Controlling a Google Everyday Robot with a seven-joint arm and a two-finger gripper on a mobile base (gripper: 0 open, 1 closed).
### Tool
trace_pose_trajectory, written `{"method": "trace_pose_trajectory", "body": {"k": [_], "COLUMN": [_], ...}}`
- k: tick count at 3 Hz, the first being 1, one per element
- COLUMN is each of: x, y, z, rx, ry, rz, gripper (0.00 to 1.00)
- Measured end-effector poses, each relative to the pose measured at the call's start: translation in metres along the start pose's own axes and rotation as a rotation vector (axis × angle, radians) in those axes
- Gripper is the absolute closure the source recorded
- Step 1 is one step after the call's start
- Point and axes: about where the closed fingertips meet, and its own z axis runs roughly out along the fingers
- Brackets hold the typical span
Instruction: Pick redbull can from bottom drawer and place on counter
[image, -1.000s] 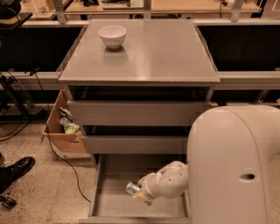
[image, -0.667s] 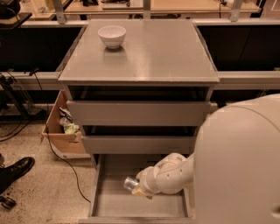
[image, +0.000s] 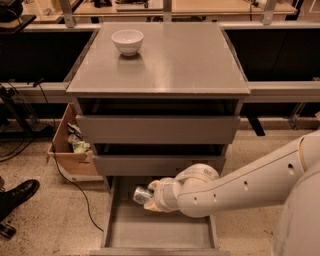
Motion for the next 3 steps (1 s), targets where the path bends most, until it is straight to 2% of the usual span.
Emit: {"method": "trace_pose_trajectory", "body": {"k": [1,2,3], "x": [0.004,0.025,0.043], "y": [0.0,-0.01,-0.04], "z": [0.005,0.008,-0.012], "rx": [0.005,0.03,0.078], "ry": [-0.044,-0.108,-0.16], "rz": [0.026,0.089,0.137], "gripper": [1.0,1.0,1.0]}}
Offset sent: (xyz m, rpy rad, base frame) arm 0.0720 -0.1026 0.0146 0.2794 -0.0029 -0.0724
